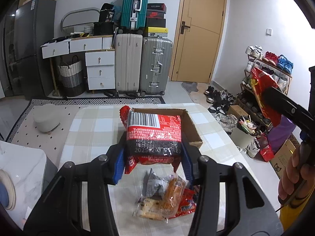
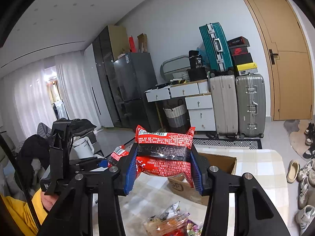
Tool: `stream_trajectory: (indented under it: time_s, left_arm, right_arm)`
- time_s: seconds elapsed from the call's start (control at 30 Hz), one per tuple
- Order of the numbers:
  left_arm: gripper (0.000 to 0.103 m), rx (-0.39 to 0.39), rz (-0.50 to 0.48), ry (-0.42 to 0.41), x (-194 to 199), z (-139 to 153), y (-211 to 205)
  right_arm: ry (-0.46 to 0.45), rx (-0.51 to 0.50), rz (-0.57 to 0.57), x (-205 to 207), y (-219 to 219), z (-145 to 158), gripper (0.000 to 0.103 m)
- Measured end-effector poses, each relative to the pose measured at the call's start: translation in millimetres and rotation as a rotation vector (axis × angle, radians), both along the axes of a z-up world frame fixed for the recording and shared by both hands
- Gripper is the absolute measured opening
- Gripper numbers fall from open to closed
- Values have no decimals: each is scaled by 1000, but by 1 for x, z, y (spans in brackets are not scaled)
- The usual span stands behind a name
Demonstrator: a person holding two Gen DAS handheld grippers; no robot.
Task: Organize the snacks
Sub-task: 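Carry the red wafer packs over the SF box with both tools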
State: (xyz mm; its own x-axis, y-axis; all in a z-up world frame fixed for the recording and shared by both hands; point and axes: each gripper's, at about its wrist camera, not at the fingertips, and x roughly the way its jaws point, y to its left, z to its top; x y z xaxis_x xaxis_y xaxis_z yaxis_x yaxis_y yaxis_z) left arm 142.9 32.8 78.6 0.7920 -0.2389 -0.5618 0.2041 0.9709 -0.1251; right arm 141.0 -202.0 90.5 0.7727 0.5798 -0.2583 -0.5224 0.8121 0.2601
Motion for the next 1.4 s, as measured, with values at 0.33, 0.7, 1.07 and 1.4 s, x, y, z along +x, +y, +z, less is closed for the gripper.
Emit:
stream_trajectory:
  time_s: [0.33,0.7,1.07,1.4]
  left_arm:
    - [45,7,-9,70,108,-22,-12]
    - [45,33,-18,146,217,-74,-45]
    - [45,64,-16,228,308,-140,-68]
    - [45,61,-23,273,346,-190,-75]
  right_arm:
    - [78,3,-10,73,-2,-30,48]
    - [192,-43,-39,169,-4,-76,48]
    - [335,-85,-71,234,-6,-135,48]
    - [371,-109,-53,246,-1,-158,48]
